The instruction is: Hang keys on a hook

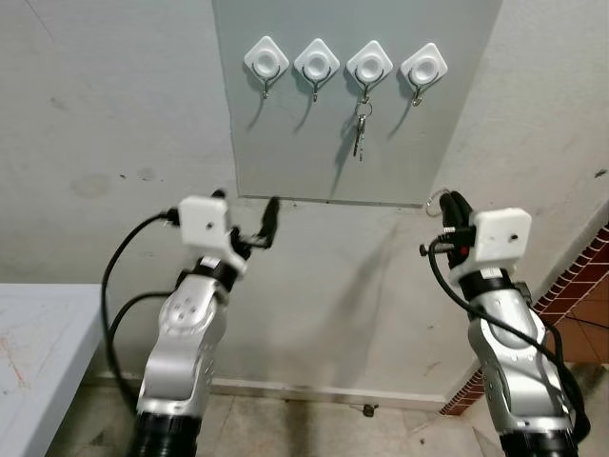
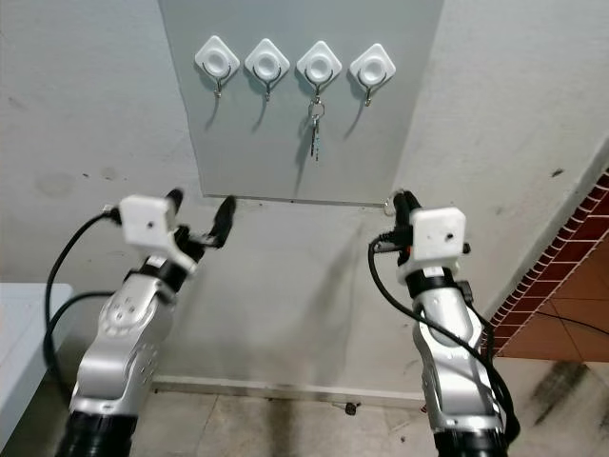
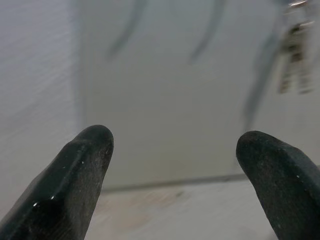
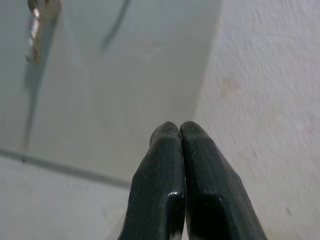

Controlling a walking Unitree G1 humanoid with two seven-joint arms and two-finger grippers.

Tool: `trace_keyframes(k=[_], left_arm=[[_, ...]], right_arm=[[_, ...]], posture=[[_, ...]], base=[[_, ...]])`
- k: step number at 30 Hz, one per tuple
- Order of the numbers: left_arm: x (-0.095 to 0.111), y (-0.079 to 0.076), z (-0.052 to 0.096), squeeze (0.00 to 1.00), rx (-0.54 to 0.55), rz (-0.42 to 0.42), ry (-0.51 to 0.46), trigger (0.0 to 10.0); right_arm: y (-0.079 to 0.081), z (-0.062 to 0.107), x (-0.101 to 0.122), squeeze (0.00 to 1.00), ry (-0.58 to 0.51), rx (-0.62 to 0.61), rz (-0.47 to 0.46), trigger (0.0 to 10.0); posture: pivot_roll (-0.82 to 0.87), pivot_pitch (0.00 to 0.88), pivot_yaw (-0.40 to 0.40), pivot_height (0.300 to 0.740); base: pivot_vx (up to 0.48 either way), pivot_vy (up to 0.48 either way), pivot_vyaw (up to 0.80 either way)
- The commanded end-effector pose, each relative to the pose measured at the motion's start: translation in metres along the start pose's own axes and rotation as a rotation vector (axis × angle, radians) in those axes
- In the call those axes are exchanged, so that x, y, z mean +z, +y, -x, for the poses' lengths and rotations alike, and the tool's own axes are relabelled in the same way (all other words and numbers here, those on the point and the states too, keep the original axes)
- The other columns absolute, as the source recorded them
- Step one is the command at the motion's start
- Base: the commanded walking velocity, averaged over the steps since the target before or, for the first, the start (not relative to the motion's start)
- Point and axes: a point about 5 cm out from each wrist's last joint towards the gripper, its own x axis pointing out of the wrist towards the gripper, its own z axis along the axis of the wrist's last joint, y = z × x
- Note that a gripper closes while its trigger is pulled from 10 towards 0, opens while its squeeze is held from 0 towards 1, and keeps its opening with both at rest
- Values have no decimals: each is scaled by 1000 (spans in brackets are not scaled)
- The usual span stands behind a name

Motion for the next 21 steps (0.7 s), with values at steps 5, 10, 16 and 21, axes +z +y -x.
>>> trace_keyframes(k=[5, 10, 16, 21], left_arm=[[11, -14, -18, 0, -85, -7, -29, 10000], [18, -27, -24, 0, -155, -7, -53, 10000], [31, -38, -32, 0, -224, 1, -86, 10000], [33, -43, -31, 0, -246, -2, -92, 10000]], right_arm=[[-3, -14, 8, 0, -43, 13, 7, 10000], [-2, -23, 14, 0, -68, 19, 5, 10000], [-10, -34, 18, 0, -98, -1, 21, 10000], [-17, -40, 24, 0, -125, -19, 32, 10000]], posture=[[8, 0, -7, 740], [7, 0, -10, 740], [11, 0, -13, 740], [9, 0, -11, 740]], base=[[0, 0, 0], [0, 0, 0], [0, 0, 0], [0, 0, 0]])
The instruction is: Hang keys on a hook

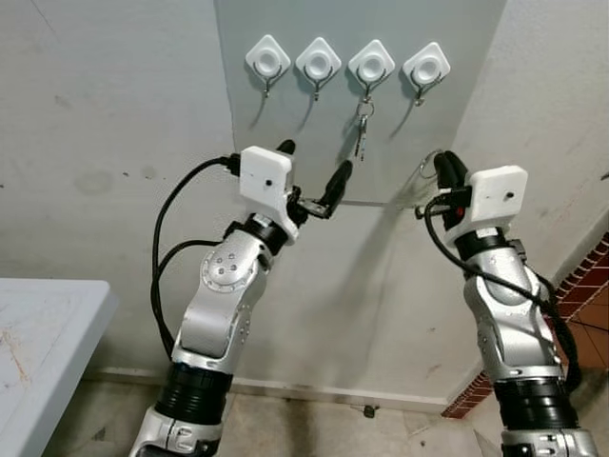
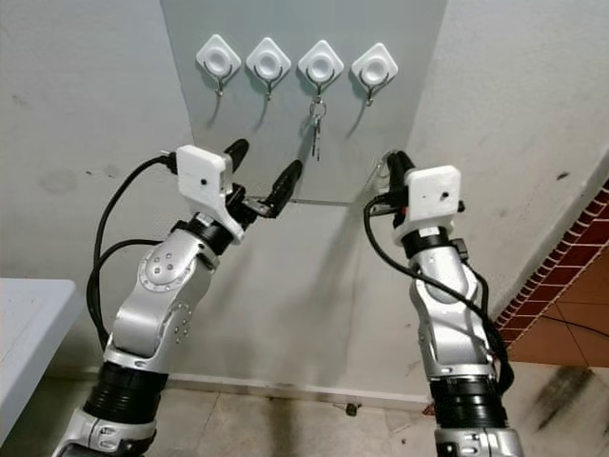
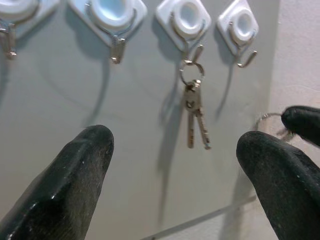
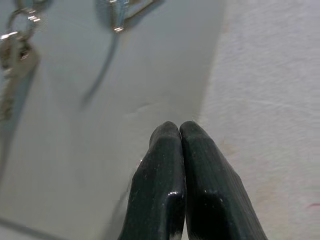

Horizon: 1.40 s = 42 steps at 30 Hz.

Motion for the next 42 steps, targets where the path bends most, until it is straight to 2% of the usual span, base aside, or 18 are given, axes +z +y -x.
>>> trace_keyframes(k=[1, 8, 16, 27, 33, 42], left_arm=[[6, -5, -3, 0, -32, -7, -16, 10000], [8, -12, -2, 0, -59, -1, -18, 10000], [11, -16, -4, 0, -81, 2, -25, 10000], [11, -17, -5, 0, -80, 6, -26, 10000], [11, -18, -4, 0, -77, 11, -24, 10000], [11, -18, -3, 0, -80, 19, -24, 10000]], right_arm=[[-7, -7, 9, 0, -42, -21, 13, 10000], [-12, -18, 20, 0, -105, -19, 25, 10000], [-6, -32, 31, 0, -163, 29, 6, 10000], [-1, -39, 35, 0, -189, 62, -7, 10000], [-2, -40, 33, 0, -185, 59, -3, 10000], [-7, -26, 15, 0, -106, 73, 32, 10000]], posture=[[9, 0, -11, 740], [10, 0, -11, 740], [14, 0, -16, 740], [21, 0, -24, 740], [21, 0, -22, 740], [21, 0, -22, 740]], base=[[0, 0, 0], [0, 0, 0], [0, 0, 0], [0, 0, 0], [0, 0, 0], [0, 0, 0]])
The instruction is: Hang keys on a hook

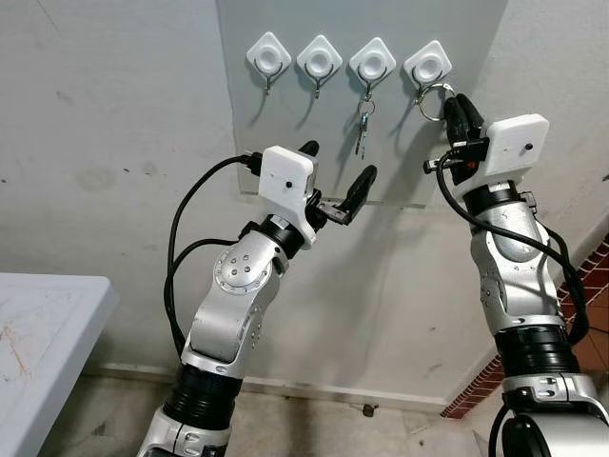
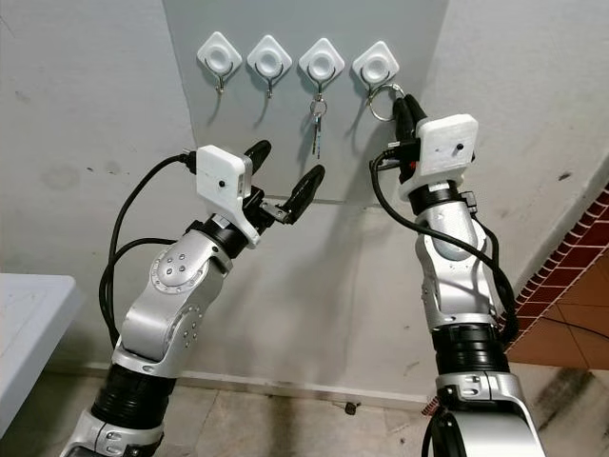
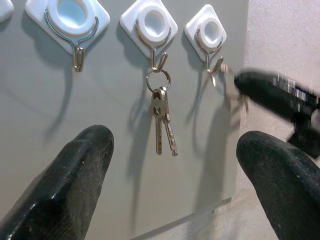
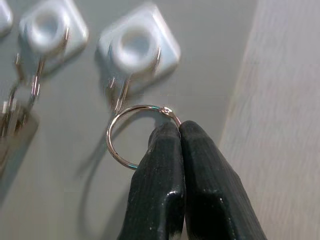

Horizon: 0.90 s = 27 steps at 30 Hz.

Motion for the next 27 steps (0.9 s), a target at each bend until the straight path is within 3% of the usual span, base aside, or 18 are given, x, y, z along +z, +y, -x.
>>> trace_keyframes(k=[1, 8, 27], left_arm=[[3, -3, 0, 0, -15, 8, -11, 10000], [3, -4, -1, 0, -16, 13, -11, 10000], [3, -4, 1, 0, -6, 14, -7, 10000]], right_arm=[[-3, 3, -3, 0, 27, 16, 18, 10000], [-3, 6, -5, 0, 36, 35, 16, 10000], [7, -1, 18, 0, -114, 94, -86, 10000]], posture=[[18, 0, -22, 740], [13, 0, -21, 740], [21, 10, -26, 740]], base=[[0, 0, 0], [0, 0, 0], [0, 0, 0]])
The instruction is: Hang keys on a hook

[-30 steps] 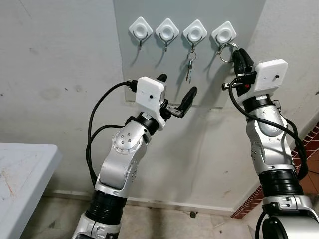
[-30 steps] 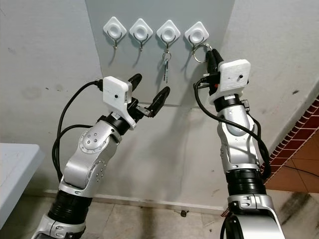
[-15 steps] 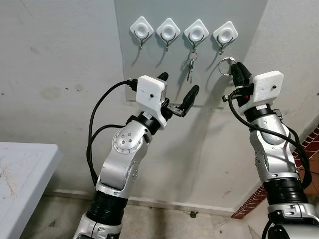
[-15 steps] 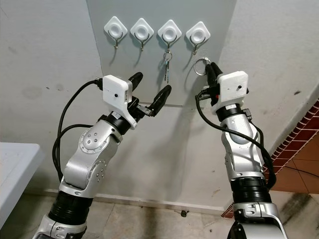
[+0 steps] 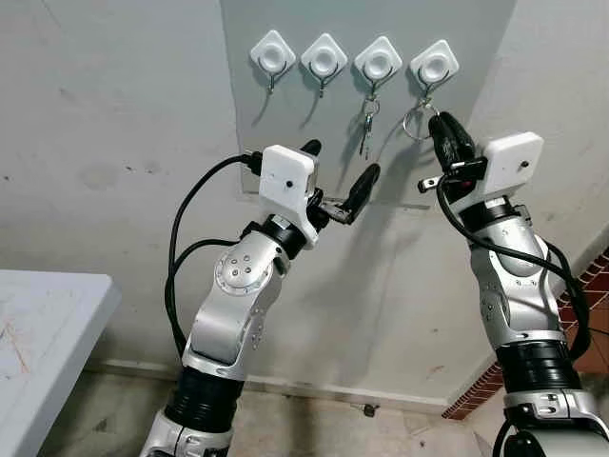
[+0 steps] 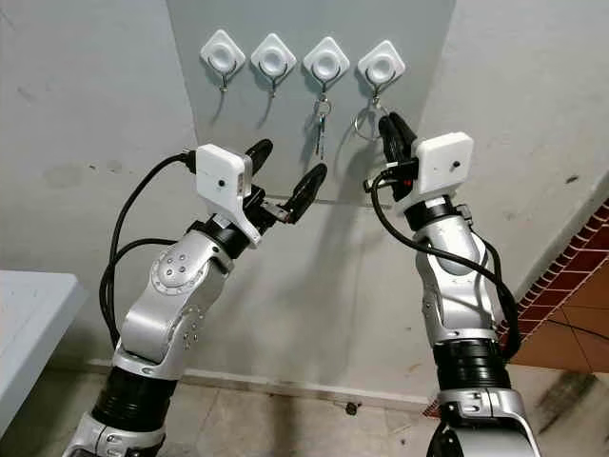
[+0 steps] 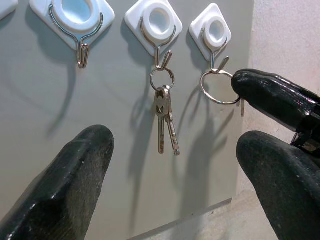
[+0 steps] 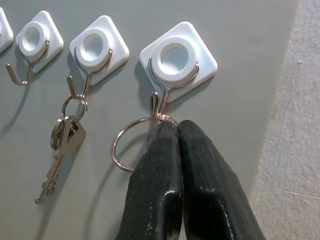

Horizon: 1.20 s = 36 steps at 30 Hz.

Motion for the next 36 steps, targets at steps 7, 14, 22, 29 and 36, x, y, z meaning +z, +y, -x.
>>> trace_keyframes(k=[7, 14, 22, 29, 36], left_arm=[[3, -2, 0, 0, -5, 2, -7, 10000], [3, -3, 0, 0, -9, 5, -8, 10000], [4, -2, 1, 0, -4, 6, -8, 10000], [4, -2, 1, 0, -3, 8, -7, 10000], [3, -3, -1, 0, -8, 12, -7, 10000]], right_arm=[[-4, -4, 12, 0, -59, -14, -1, 10000], [-2, -2, 8, 0, -30, 8, 6, 10000], [3, 13, -3, 0, 29, 85, 44, 10000], [3, 18, 3, 0, -4, 82, 37, 10000], [3, 13, 24, 0, -100, 58, 30, 10000]], posture=[[18, 14, -25, 740], [18, 15, -23, 740], [20, 17, -22, 740], [16, 16, -22, 740], [14, 9, -21, 740]], base=[[0, 0, 0], [0, 0, 0], [0, 0, 0], [0, 0, 0], [0, 0, 0]])
